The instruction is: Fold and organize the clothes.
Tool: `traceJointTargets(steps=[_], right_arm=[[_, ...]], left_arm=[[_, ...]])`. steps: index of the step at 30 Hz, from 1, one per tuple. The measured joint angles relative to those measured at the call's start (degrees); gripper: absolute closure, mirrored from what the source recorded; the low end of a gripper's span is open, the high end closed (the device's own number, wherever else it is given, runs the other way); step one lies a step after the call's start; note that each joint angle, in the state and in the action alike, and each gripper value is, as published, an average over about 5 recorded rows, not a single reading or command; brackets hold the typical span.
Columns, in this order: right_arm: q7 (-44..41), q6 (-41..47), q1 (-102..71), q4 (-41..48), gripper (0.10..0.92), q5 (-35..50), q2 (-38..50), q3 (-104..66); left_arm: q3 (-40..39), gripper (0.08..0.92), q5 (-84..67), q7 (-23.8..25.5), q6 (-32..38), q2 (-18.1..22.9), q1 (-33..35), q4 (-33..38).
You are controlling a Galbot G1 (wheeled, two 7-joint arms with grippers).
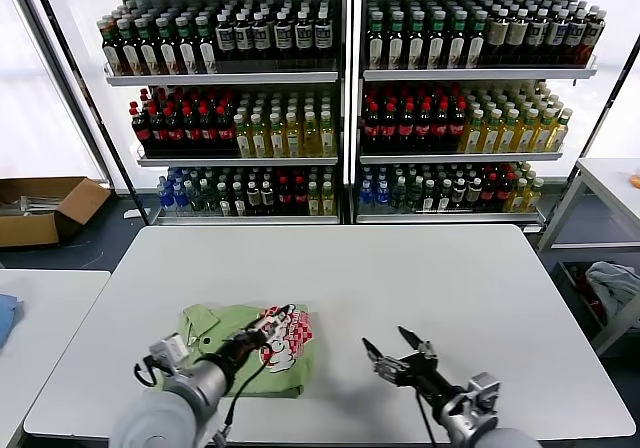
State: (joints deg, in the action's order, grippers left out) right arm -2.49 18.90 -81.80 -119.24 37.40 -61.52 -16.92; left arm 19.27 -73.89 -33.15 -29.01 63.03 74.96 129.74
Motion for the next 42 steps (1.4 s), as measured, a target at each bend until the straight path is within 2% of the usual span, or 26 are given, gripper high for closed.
traceJointTargets(steps=[6, 12, 25, 35, 38, 42], right_arm=[[2.4, 1.8, 6.2, 4.6, 0.203, 0.2, -3.6, 9.6], [3.8, 3.1, 10.8, 8.5, 0.232, 0.9, -6.4, 16.4], [4.0, 3.8, 13.4, 10.5, 0.594, 1.0, -7.0, 20.6], [0.3, 3.9, 11.0, 7.1, 0.87, 0.2, -1.6, 15.0], [-1.2, 3.5, 9.3, 6.4, 0.916, 0.4, 1.2, 12.0], [-3.2, 2.8, 6.7, 5.7, 0.919, 1.0, 5.1, 7.9]], left_arm=[[7.7, 0.196, -1.8, 0.6, -0.8, -1.3, 2.9, 3.4], [12.4, 0.177, -2.4, 1.1, -1.2, -1.3, 6.0, 6.1], [16.4, 0.177, -2.6, 0.7, -1.5, -0.6, 8.8, 8.6], [17.5, 0.177, -1.8, 0.8, -1.6, 0.4, 9.3, 8.7], [17.4, 0.177, -1.4, 0.8, -1.6, 0.8, 9.6, 8.8], [17.0, 0.177, -0.8, 0.8, -1.6, 1.4, 9.8, 8.9]])
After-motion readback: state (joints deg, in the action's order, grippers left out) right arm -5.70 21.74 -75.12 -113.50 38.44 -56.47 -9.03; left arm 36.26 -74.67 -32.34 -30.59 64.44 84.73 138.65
